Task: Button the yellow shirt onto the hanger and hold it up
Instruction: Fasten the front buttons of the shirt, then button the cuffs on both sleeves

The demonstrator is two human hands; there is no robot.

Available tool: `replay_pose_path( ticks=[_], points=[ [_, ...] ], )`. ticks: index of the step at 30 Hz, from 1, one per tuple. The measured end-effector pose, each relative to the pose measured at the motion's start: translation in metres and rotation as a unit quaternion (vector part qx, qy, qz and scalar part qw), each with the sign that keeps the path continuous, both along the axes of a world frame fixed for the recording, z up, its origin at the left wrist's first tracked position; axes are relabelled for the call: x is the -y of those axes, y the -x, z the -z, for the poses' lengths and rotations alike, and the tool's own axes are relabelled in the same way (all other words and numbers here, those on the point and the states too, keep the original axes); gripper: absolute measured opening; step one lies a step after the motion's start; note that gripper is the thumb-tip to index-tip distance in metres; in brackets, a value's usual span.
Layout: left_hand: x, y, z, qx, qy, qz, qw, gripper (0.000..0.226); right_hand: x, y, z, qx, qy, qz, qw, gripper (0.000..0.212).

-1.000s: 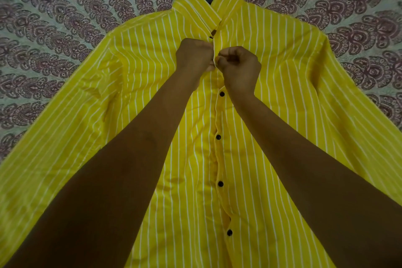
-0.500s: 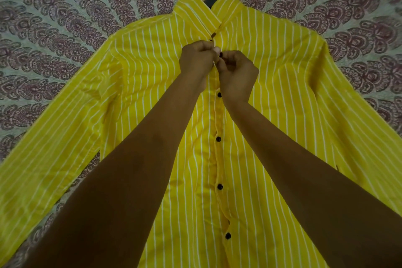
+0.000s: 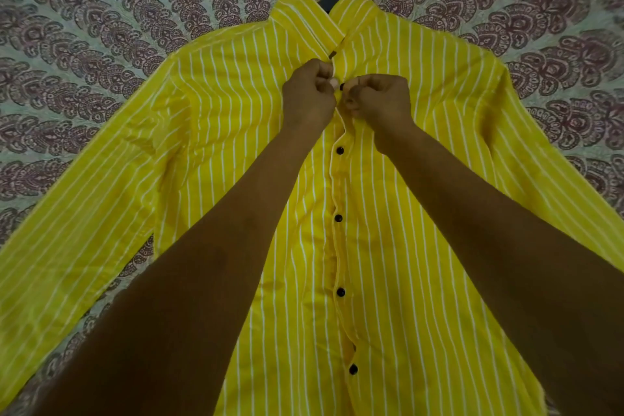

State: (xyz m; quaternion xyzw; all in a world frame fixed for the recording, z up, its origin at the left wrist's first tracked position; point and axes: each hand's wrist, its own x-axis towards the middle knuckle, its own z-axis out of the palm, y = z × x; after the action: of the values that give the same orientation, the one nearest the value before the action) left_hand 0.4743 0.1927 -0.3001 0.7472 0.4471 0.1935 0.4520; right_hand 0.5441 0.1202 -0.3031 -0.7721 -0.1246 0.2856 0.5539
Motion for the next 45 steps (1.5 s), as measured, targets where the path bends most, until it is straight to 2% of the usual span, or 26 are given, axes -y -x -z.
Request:
replay_pose_path(
  ticks=[5, 8, 12, 15, 19, 25, 31, 34, 38, 41, 45],
  points=[
    [0.001, 0.001, 0.005, -0.020, -0.084, 0.026, 0.996, 0.010, 0.001, 0.003, 0.005, -0.075, 0.008, 0.029, 0.997, 0.026],
    [-0.001, 0.003, 0.005, -0.050, -0.111, 0.013, 0.993, 0.010, 0.001, 0.009, 0.005, -0.131, -0.019, 0.056, 0.990, 0.029],
    [0.001, 0.019, 0.001, -0.036, -0.046, -0.018, 0.998, 0.014, 0.014, 0.019, -0.001, -0.050, -0.003, 0.024, 0.998, 0.013],
    [0.020, 0.038, -0.007, -0.026, -0.032, -0.019, 0.999, 0.021, 0.041, 0.033, -0.004, 0.015, -0.002, 0.021, 1.000, 0.022],
    [0.066, 0.069, -0.029, -0.003, 0.006, -0.005, 1.000, 0.020, 0.095, 0.063, -0.020, 0.050, 0.007, 0.020, 0.999, 0.025],
    [0.148, 0.116, -0.053, -0.013, 0.032, 0.053, 0.998, 0.020, 0.198, 0.116, -0.042, 0.070, 0.041, 0.011, 0.997, 0.031],
    [0.242, 0.150, -0.081, -0.042, 0.082, 0.122, 0.988, 0.019, 0.319, 0.161, -0.073, 0.041, 0.112, 0.102, 0.988, 0.024],
    [0.288, 0.150, -0.089, -0.062, 0.090, 0.170, 0.979, 0.017, 0.374, 0.168, -0.081, 0.011, 0.136, 0.149, 0.979, 0.025],
    [0.338, 0.137, -0.089, -0.077, 0.094, 0.232, 0.965, 0.016, 0.428, 0.167, -0.077, 0.023, 0.166, 0.214, 0.962, 0.025],
    [0.377, 0.121, -0.081, -0.105, 0.093, 0.280, 0.950, 0.017, 0.458, 0.161, -0.064, -0.011, 0.170, 0.261, 0.950, 0.024],
    [0.428, 0.096, -0.071, -0.138, 0.082, 0.314, 0.936, 0.016, 0.497, 0.146, -0.047, -0.030, 0.172, 0.280, 0.944, 0.025]
  ],
)
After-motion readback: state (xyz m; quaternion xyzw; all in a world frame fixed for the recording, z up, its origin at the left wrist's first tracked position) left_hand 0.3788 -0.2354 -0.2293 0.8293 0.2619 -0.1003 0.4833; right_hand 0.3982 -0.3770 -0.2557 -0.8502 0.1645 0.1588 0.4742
